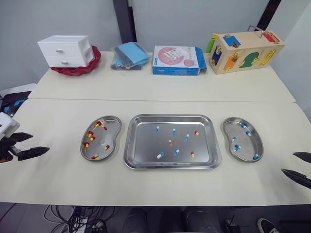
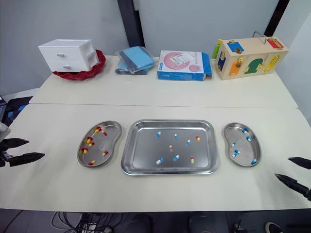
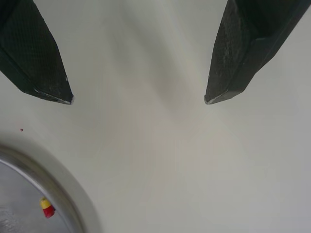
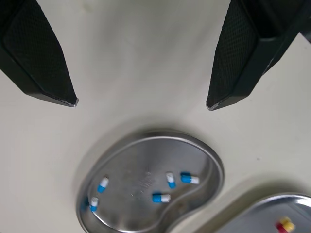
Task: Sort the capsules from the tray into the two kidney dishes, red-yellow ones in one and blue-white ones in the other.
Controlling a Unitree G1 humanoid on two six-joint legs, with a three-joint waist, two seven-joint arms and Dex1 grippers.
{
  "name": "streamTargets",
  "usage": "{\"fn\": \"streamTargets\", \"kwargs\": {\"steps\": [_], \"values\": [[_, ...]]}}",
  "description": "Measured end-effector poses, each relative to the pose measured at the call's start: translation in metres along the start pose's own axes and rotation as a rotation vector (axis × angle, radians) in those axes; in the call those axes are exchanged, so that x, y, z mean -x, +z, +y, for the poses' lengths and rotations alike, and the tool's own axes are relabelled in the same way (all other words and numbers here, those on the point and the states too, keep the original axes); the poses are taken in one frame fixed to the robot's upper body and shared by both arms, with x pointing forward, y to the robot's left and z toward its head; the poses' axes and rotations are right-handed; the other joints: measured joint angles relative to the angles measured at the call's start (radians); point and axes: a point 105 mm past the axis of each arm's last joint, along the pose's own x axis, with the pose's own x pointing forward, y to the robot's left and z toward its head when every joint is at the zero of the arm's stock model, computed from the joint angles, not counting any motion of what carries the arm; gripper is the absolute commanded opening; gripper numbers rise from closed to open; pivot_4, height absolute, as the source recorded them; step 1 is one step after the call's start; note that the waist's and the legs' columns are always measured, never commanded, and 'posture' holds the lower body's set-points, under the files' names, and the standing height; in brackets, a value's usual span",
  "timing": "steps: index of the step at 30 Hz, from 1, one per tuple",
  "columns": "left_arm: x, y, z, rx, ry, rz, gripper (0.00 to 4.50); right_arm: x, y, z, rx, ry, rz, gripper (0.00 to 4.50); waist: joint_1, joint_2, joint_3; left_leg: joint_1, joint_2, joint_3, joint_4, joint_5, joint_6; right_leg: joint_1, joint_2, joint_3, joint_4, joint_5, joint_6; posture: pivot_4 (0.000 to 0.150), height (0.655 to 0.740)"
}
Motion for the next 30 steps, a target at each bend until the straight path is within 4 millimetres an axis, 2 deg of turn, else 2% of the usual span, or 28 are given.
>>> {"fn": "streamTargets", "kwargs": {"steps": [2, 5, 10, 14, 17, 20, 22, 23, 27, 30], "values": [[0.002, -0.005, 0.0, 0.0, 0.001, 0.014, 4.49, 0.0, -0.006, -0.008, 0.012, -0.02, 0.058, 4.5, -0.001, 0.0, 0.0, -0.001, 0.0, 0.0, 0.0, 0.0, 0.0, -0.001, 0.0, 0.0, 0.0, 0.0, 0.0, 0.15, 0.74], [0.004, -0.015, -0.003, 0.015, -0.003, 0.041, 4.49, -0.002, -0.003, -0.016, 0.013, -0.036, 0.048, 4.5, -0.006, 0.001, 0.0, -0.001, 0.0, 0.0, -0.001, 0.0, 0.0, -0.001, 0.0, 0.0, 0.0, 0.0, 0.0, 0.15, 0.74], [0.009, -0.015, -0.007, 0.005, -0.005, 0.029, 4.49, -0.009, 0.005, -0.015, 0.038, -0.013, 0.028, 4.5, -0.006, 0.001, 0.001, -0.001, 0.0, 0.0, -0.001, 0.0, 0.0, -0.001, 0.0, 0.0, 0.0, 0.0, 0.0, 0.15, 0.74], [0.012, -0.023, -0.013, 0.018, -0.017, 0.041, 4.49, -0.012, 0.008, -0.016, 0.036, -0.009, 0.02, 4.5, -0.007, 0.001, 0.001, 0.0, 0.0, 0.001, -0.001, 0.0, 0.0, -0.001, 0.0, 0.001, 0.0, 0.0, 0.0, 0.15, 0.74], [0.01, -0.024, -0.026, 0.034, -0.067, 0.009, 4.49, -0.011, 0.007, -0.019, 0.016, -0.018, 0.019, 4.5, -0.006, 0.002, 0.001, 0.0, 0.0, 0.001, -0.001, 0.0, 0.0, -0.001, 0.0, 0.001, 0.0, 0.0, 0.0, 0.15, 0.74], [0.006, -0.014, -0.041, 0.041, -0.132, -0.067, 4.49, -0.01, 0.009, -0.018, 0.003, 0.002, 0.031, 4.5, -0.005, 0.002, 0.001, -0.001, 0.0, 0.001, -0.001, 0.0, 0.0, -0.001, 0.0, 0.001, 0.0, 0.0, 0.0, 0.15, 0.74], [0.006, 0.0, -0.054, 0.026, -0.162, -0.163, 4.49, -0.006, 0.004, -0.011, -0.046, 0.073, 0.129, 4.5, -0.004, 0.003, 0.002, -0.001, 0.0, 0.001, -0.001, 0.0, 0.0, -0.001, -0.001, 0.001, 0.0, 0.0, 0.0, 0.15, 0.74], [0.006, 0.006, -0.067, 0.01, -0.192, -0.209, 4.49, -0.006, 0.008, -0.011, -0.052, 0.079, 0.124, 4.5, -0.004, 0.003, 0.002, -0.001, 0.001, 0.001, -0.001, 0.0, 0.0, 0.0, -0.001, 0.001, -0.001, 0.0, 0.0, 0.15, 0.74], [0.001, 0.019, -0.142, -0.048, -0.379, -0.386, 4.49, -0.006, 0.039, -0.017, -0.021, 0.078, -0.003, 4.5, -0.013, 0.002, 0.002, 0.0, 0.001, 0.005, 0.0, -0.002, 0.002, 0.0, -0.001, 0.005, -0.002, 0.001, 0.001, 0.15, 0.74], [0.002, 0.017, -0.17, -0.046, -0.409, -0.437, 4.49, -0.001, 0.055, -0.017, 0.006, 0.108, -0.031, 4.5, -0.01, 0.002, 0.002, 0.001, 0.001, 0.005, 0.001, -0.002, 0.002, 0.001, 0.0, 0.005, -0.002, 0.001, 0.001, 0.15, 0.74]]}}
